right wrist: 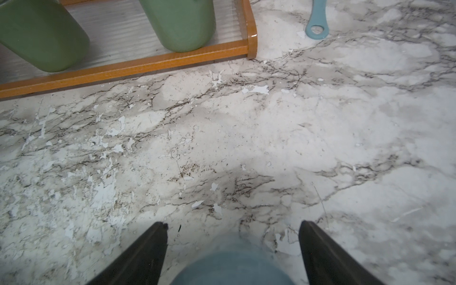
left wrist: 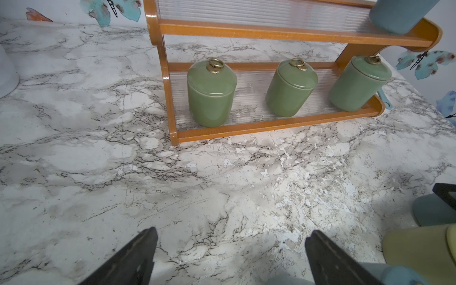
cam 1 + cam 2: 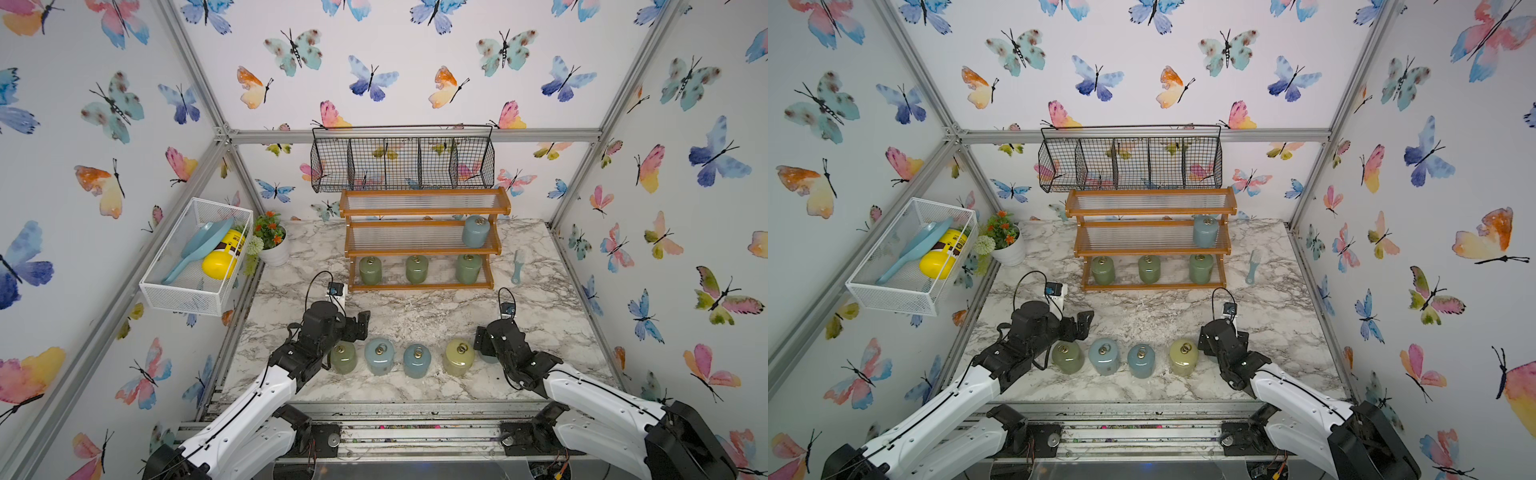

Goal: Remove the tea canisters from the shelf
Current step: Place the tea canister at the center of the board.

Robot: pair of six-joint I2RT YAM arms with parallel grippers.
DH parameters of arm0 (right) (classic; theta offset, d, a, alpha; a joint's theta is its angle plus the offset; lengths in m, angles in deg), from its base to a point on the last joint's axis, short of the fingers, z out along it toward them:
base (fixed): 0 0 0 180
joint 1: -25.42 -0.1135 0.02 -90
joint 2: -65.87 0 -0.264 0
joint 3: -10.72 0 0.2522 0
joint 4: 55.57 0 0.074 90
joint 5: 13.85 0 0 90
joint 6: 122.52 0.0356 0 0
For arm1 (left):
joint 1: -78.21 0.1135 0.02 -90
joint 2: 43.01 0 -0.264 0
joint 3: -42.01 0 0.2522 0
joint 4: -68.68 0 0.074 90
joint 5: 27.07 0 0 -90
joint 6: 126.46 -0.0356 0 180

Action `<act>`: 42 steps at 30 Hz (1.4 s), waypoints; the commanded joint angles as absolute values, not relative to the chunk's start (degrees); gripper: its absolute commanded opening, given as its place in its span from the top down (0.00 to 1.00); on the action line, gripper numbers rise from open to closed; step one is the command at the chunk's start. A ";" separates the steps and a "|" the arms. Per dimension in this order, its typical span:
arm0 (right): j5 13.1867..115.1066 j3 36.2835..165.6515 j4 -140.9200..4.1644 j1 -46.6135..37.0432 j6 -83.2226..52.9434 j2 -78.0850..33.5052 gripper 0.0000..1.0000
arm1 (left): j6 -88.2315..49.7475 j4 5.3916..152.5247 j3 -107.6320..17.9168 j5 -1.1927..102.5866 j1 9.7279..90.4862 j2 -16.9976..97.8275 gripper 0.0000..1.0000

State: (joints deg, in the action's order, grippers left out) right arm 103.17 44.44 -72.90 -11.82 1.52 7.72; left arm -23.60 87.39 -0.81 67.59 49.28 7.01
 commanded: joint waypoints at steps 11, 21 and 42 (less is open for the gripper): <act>101.94 50.15 -79.15 -12.29 2.00 7.93 0.13 | -24.43 86.39 -2.57 66.94 49.54 8.49 0.02; 101.97 58.29 -89.25 -11.94 0.05 5.11 0.20 | -24.86 86.48 -2.48 66.85 49.52 8.91 0.02; 90.21 61.09 -99.87 -6.80 -0.17 0.85 0.46 | -24.75 85.25 -1.55 65.21 49.55 8.76 0.02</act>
